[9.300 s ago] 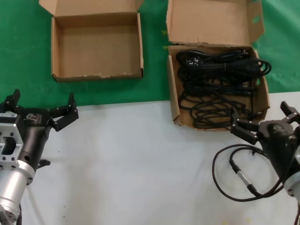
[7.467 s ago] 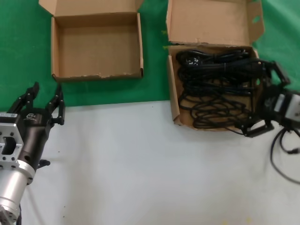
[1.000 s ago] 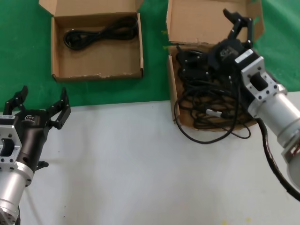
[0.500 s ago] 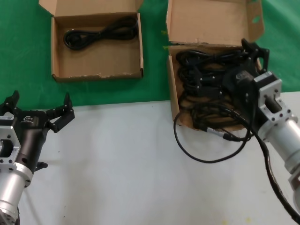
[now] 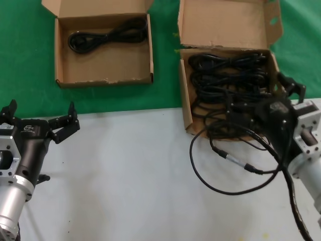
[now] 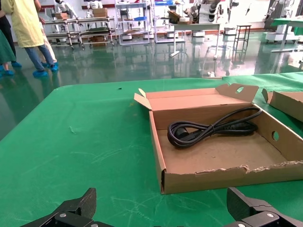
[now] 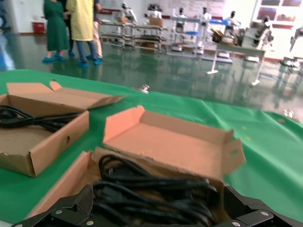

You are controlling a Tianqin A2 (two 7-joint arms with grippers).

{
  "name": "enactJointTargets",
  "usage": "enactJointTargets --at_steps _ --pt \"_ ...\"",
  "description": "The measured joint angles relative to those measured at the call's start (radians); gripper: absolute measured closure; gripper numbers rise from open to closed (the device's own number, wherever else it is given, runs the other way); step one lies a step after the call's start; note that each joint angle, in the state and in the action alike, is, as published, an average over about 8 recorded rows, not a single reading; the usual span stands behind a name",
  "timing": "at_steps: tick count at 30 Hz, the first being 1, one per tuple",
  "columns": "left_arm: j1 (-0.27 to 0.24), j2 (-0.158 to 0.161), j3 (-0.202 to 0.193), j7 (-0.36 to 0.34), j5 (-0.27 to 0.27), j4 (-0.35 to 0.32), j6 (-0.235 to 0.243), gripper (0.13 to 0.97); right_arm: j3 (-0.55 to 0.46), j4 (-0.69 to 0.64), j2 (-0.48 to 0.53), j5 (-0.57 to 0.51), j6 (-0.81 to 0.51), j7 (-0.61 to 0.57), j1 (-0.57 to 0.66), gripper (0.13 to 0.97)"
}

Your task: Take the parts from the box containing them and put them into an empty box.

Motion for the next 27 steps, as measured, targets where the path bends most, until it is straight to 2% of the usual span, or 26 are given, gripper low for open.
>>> enactJointTargets --at_steps 16,27 --pt "0.005 -0.001 -0.003 0.002 -0.006 -0.001 -0.004 0.132 0.039 0.055 0.011 0.005 0.085 0.131 -0.144 0.129" --pt "0.005 -0.001 -0.003 0.002 -0.006 -0.001 -0.005 0.132 0.043 0.06 0.013 0.006 0.093 0.144 -0.158 0.129"
